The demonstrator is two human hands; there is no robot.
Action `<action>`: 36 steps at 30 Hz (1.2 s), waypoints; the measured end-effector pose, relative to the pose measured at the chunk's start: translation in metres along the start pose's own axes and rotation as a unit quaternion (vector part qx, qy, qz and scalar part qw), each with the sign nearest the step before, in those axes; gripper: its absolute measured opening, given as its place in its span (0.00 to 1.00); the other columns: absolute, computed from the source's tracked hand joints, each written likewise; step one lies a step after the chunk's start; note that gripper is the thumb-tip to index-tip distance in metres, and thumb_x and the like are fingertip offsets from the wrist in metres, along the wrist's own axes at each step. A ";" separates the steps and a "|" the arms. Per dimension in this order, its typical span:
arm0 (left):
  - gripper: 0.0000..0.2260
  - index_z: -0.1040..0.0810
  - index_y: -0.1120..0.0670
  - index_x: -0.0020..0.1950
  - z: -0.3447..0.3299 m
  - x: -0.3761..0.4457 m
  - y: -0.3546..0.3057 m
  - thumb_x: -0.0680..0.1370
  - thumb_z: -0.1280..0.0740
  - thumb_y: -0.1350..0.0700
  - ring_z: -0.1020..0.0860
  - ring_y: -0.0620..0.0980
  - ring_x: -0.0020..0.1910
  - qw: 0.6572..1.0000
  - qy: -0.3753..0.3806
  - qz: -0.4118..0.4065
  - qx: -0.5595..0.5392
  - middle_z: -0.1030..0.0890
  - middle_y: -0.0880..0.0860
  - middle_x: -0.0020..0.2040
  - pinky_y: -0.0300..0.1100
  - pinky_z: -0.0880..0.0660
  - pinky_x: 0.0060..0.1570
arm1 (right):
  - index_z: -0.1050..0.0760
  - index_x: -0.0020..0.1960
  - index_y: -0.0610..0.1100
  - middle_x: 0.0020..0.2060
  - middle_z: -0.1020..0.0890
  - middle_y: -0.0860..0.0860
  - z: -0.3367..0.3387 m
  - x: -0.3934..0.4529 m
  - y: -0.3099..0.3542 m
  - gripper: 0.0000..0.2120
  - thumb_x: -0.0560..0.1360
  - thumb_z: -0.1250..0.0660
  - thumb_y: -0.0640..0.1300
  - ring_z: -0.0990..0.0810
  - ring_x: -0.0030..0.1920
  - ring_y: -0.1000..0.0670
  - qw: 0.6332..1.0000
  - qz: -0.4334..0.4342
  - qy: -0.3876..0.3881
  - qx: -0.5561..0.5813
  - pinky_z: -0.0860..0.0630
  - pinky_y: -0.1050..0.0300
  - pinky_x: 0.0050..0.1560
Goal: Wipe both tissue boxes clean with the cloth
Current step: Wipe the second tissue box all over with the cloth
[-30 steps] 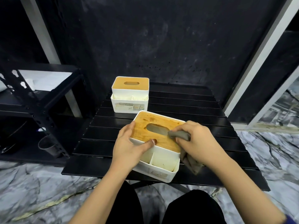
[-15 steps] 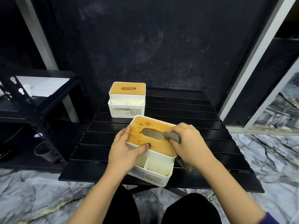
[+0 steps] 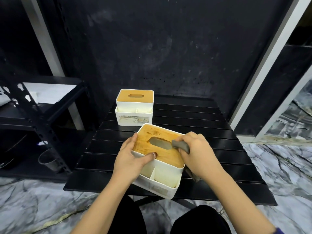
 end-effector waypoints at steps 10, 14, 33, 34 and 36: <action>0.40 0.37 0.48 0.74 0.003 0.005 0.000 0.66 0.22 0.55 0.34 0.40 0.62 0.999 0.035 0.016 -0.010 0.34 0.42 0.69 0.36 0.38 0.60 | 0.23 0.54 0.54 0.51 0.25 0.55 0.006 0.012 -0.014 0.11 0.76 0.38 0.43 0.32 0.53 0.52 0.999 0.013 0.043 0.010 0.34 0.62 0.52; 0.39 0.37 0.48 0.74 0.004 0.007 0.001 0.66 0.23 0.55 0.34 0.40 0.62 0.999 0.037 0.017 -0.015 0.34 0.42 0.68 0.35 0.39 0.58 | 0.23 0.52 0.54 0.50 0.26 0.57 0.010 0.031 -0.025 0.10 0.75 0.36 0.42 0.30 0.52 0.54 0.997 0.015 0.075 0.016 0.35 0.62 0.51; 0.33 0.41 0.48 0.75 0.016 0.006 -0.009 0.73 0.31 0.45 0.38 0.50 0.72 0.976 0.012 -0.053 0.212 0.38 0.47 0.74 0.52 0.38 0.70 | 0.20 0.50 0.52 0.44 0.24 0.58 0.004 -0.032 0.020 0.09 0.71 0.32 0.42 0.26 0.47 0.60 0.992 -0.009 0.048 0.118 0.31 0.73 0.47; 0.39 0.45 0.48 0.76 0.014 -0.002 -0.007 0.71 0.30 0.42 0.41 0.49 0.74 0.976 0.029 -0.046 0.209 0.42 0.45 0.76 0.51 0.40 0.72 | 0.20 0.50 0.52 0.44 0.24 0.58 0.003 -0.033 0.020 0.10 0.71 0.32 0.42 0.26 0.47 0.59 0.992 -0.009 0.048 0.117 0.31 0.72 0.47; 0.47 0.52 0.49 0.77 0.011 -0.012 -0.004 0.67 0.28 0.39 0.48 0.45 0.76 0.978 0.065 -0.039 0.193 0.49 0.43 0.77 0.47 0.46 0.74 | 0.20 0.50 0.53 0.45 0.25 0.59 0.004 -0.034 0.021 0.10 0.72 0.33 0.42 0.26 0.48 0.58 0.993 0.001 0.057 0.107 0.30 0.69 0.48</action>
Point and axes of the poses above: each hand's wrist, its own x-axis towards the middle knuckle, its own z-axis out of the back of the hand, y = z × x, the point moved 2 cm from there along x, towards the middle knuckle
